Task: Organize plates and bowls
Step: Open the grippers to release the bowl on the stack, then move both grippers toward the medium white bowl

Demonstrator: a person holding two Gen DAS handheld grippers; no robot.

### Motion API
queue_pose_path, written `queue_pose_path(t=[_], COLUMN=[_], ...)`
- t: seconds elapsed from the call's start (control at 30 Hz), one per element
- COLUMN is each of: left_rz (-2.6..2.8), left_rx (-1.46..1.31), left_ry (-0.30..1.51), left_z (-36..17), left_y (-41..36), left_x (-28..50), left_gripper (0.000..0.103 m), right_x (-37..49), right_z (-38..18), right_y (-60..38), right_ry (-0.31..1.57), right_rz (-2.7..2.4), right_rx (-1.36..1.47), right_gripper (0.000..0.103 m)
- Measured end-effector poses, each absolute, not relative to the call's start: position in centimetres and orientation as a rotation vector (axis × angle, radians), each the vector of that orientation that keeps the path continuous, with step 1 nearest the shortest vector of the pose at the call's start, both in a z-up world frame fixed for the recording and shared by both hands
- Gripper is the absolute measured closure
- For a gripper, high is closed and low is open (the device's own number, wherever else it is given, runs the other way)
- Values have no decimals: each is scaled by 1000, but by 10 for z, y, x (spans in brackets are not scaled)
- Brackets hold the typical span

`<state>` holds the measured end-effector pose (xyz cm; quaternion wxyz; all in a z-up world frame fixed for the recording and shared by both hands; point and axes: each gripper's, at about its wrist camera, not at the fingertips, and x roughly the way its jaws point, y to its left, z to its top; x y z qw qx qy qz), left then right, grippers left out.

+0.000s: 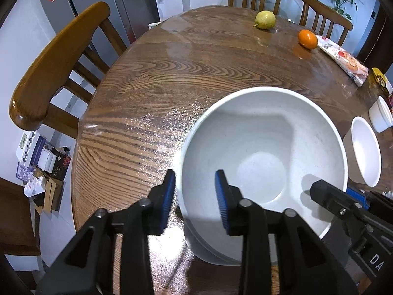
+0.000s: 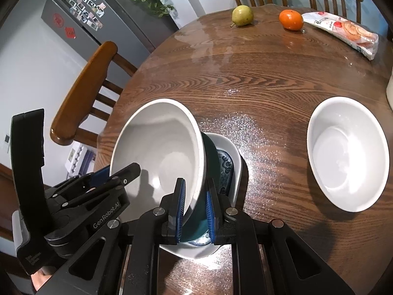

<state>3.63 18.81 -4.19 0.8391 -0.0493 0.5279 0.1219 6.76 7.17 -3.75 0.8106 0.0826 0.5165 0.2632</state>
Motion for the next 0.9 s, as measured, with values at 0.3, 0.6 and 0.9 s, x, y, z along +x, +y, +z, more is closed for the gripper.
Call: queue_pose_path(t=[0.3, 0.6, 0.9], left_rz=[295, 257, 165], left_rx=[-127, -116, -73], left_ry=[1063, 1005, 961], left_z=[-25, -4, 12], left_y=[195, 180, 135], left_x=[26, 21, 19], left_gripper=[48, 43, 42], right_x=[60, 47, 33], right_z=[-25, -2, 14], right_y=[63, 37, -8], right_ry=[1062, 987, 919], right_rz=[561, 546, 478], right_rx=[183, 229, 275], right_gripper=[81, 61, 61])
